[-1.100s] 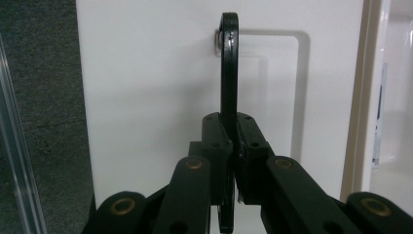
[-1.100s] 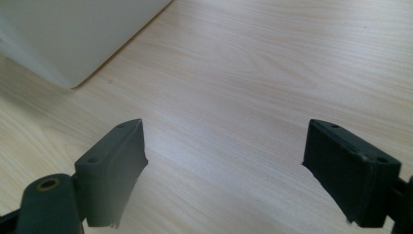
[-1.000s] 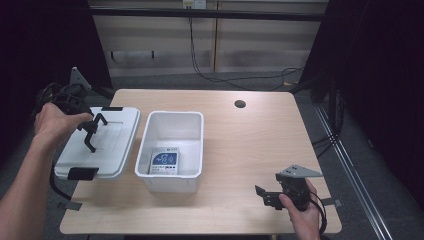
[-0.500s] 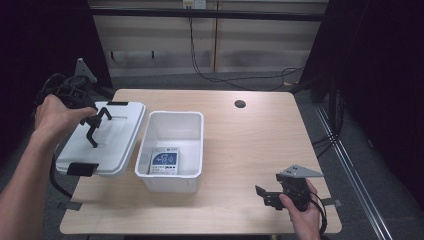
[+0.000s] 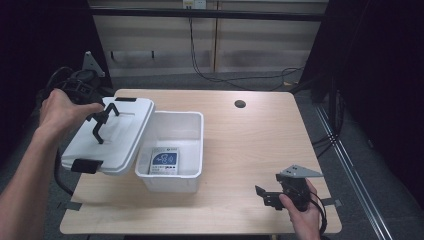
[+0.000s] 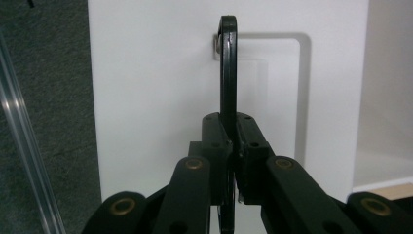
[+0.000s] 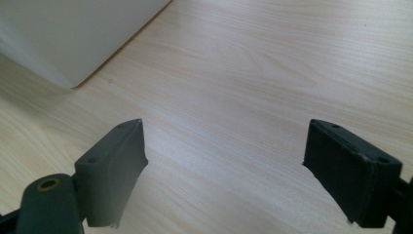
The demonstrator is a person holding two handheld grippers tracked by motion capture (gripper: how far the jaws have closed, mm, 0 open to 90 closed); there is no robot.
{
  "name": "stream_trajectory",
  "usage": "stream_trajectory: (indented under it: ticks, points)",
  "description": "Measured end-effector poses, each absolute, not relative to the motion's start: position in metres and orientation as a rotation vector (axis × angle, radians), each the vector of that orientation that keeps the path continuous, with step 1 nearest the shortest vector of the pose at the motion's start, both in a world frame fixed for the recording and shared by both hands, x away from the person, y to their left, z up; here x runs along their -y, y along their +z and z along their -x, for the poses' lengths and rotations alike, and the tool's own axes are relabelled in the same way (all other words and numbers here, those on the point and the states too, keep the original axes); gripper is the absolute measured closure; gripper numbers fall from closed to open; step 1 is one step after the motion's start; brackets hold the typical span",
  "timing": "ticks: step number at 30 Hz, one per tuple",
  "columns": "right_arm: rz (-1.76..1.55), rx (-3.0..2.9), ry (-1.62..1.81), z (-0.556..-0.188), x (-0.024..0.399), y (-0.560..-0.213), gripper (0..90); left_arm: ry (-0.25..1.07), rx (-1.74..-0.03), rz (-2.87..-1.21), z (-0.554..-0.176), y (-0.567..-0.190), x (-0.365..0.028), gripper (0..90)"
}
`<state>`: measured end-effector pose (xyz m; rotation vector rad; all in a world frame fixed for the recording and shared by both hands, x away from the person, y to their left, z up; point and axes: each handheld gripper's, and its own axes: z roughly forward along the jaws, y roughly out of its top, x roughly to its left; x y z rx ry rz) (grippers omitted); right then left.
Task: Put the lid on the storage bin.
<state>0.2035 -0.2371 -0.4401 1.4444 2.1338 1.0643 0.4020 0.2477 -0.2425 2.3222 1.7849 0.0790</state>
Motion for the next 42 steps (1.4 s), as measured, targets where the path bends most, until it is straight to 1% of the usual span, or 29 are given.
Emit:
stream_trajectory:
  ticks: [6, 16, 20, 24, 31, 36, 42]
  points:
    - [-1.444, -2.14, 1.064, -0.204, 0.236, -0.44, 14.8, 0.09, -1.738, -2.352, -0.4, -0.235, -0.23, 84.8]
    - [-1.441, -2.14, 1.065, -0.204, 0.237, -0.441, 14.8, 0.07, -1.744, -2.347, -0.403, -0.236, -0.207, 84.8]
    - [-1.445, -2.141, 1.065, -0.204, 0.237, -0.44, 14.8, 0.071, -1.774, -2.329, -0.405, -0.238, -0.196, 84.9]
    - [-1.44, -2.14, 1.065, -0.204, 0.237, -0.44, 14.8, 0.035, -1.786, -2.304, -0.407, -0.243, -0.188, 84.7]
    - [-1.444, -2.146, 1.07, -0.204, 0.236, -0.44, 14.8, 0.014, -1.882, -2.25, -0.409, -0.25, -0.179, 84.8]
    - [-1.433, -2.147, 1.074, -0.204, 0.236, -0.44, 14.9, -0.005, -1.914, -2.211, -0.409, -0.251, -0.171, 84.8]
    - [-1.431, -2.149, 1.076, -0.204, 0.236, -0.44, 14.9, 0.011, -1.951, -2.151, -0.409, -0.253, -0.162, 84.8]
